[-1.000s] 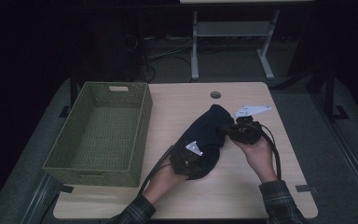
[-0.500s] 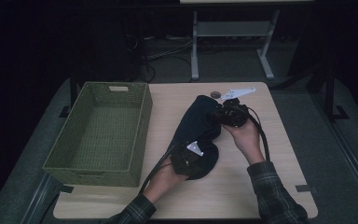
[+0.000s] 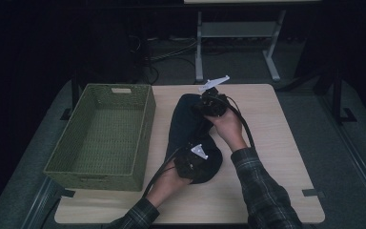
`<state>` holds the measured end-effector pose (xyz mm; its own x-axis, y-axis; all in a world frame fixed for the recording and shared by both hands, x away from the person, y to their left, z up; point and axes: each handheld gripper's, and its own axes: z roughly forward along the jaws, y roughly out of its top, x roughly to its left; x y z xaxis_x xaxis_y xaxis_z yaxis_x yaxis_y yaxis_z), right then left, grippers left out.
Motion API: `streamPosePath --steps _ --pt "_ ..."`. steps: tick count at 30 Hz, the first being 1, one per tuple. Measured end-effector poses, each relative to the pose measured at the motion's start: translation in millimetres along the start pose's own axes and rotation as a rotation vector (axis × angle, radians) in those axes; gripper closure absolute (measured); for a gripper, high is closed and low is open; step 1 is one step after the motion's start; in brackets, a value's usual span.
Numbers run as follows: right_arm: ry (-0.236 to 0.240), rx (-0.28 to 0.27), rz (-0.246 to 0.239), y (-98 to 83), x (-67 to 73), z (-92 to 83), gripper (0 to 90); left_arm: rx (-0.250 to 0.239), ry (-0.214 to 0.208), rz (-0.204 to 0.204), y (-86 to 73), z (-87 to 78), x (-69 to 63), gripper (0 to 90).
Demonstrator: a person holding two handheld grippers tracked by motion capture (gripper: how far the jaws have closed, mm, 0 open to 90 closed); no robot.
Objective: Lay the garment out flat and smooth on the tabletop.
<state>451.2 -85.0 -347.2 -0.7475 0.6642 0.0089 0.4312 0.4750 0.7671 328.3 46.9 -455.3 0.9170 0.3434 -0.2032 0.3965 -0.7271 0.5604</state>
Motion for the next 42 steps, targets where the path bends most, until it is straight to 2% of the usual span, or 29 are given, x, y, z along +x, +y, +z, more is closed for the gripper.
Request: streamPosePath --steps 4,6,7,10,14,18,23,27,31,37,41,42 --pt "0.006 -0.005 0.011 3.3 0.4 14.8 82.1 0.001 -0.002 0.0 -0.1 -0.1 0.3 90.0" --pt "0.005 -0.008 0.014 2.6 1.0 19.0 76.1 0.0 -0.005 -0.002 -0.2 -0.2 0.9 90.0" --pt "0.006 -0.014 0.016 2.1 1.2 19.6 70.3 0.0 -0.007 -0.003 -0.3 -0.2 1.0 90.0" --pt "0.006 -0.037 0.019 1.6 1.1 15.6 61.6 -0.003 -0.007 -0.004 -0.4 0.1 1.4 90.0" --pt "0.006 -0.045 0.024 -3.6 -0.7 3.4 64.5 -0.004 -0.007 -0.008 -0.7 0.2 2.5 90.0" --pt "0.003 -0.039 0.038 -18.5 -5.3 -5.1 67.0 -0.006 -0.012 -0.01 -1.0 0.4 3.6 90.0" --pt "-0.001 -0.011 0.056 -42.8 -13.5 -3.8 68.2 -0.01 -0.022 -0.015 -1.5 0.3 4.7 90.0" --pt "-0.003 0.026 0.078 -58.9 -21.8 7.2 68.1 -0.012 -0.023 -0.019 -1.6 0.4 4.6 90.0" --pt "-0.01 0.078 0.091 -71.0 -29.9 26.2 68.1 -0.01 -0.025 -0.019 -1.7 0.0 4.9 90.0" --pt "-0.034 0.122 0.099 -79.6 -36.2 48.3 69.2 -0.015 -0.027 -0.021 -2.2 0.1 5.2 90.0" --pt "-0.046 0.144 0.111 -84.8 -38.8 56.4 69.6 -0.016 -0.028 -0.023 -2.4 0.2 5.4 90.0" --pt "-0.051 0.153 0.124 -88.3 -41.4 60.6 70.3 -0.016 -0.029 -0.023 -2.5 0.2 5.6 90.0"
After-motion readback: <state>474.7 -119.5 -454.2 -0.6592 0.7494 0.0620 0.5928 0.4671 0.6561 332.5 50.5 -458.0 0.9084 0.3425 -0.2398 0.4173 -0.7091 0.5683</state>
